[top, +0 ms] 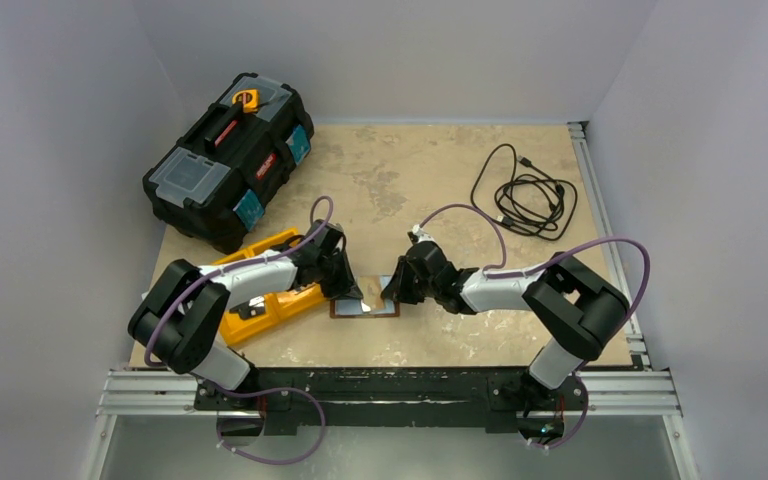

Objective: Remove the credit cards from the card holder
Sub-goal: Remove the credit card from the card holder.

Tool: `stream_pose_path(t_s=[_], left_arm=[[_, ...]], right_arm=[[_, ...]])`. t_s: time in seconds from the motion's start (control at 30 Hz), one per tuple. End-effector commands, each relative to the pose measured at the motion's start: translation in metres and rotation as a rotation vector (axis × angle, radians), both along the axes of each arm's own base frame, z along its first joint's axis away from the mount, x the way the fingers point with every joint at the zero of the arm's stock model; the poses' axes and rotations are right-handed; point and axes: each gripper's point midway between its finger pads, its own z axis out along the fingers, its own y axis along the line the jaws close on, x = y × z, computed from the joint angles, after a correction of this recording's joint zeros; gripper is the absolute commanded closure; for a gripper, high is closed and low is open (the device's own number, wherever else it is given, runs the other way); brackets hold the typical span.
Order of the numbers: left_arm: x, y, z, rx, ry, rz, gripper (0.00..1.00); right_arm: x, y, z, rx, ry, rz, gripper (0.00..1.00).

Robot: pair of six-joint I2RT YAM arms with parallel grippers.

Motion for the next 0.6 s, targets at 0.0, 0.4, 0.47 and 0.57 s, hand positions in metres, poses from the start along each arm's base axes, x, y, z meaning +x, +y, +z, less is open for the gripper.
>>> stream_pose_path(t_s=[0.0, 0.4, 0.47, 0.57], left_arm=[[-0.002, -0.021, 0.024, -0.064, -0.023, -0.075, 1.00], [-0.006, 0.003, 0.020, 0.074, -0.026, -0.103, 1.00], [-0.007, 0.007, 0.018, 0.094, -0.024, -0.102, 1.00], [-0.006, 0.015, 0.018, 0.115, -0.028, -0.092, 1.00]], right_arm=[[-0.034, -0.066, -0.065, -0.280, 0.149, -0.044, 1.00], [-0.031, -0.079, -0.069, -0.313, 0.153, -0.078, 1.00], [-0.031, -0.081, -0.070, -0.315, 0.154, -0.080, 1.00], [-0.030, -0.083, -0.071, -0.320, 0.156, -0.082, 1.00]])
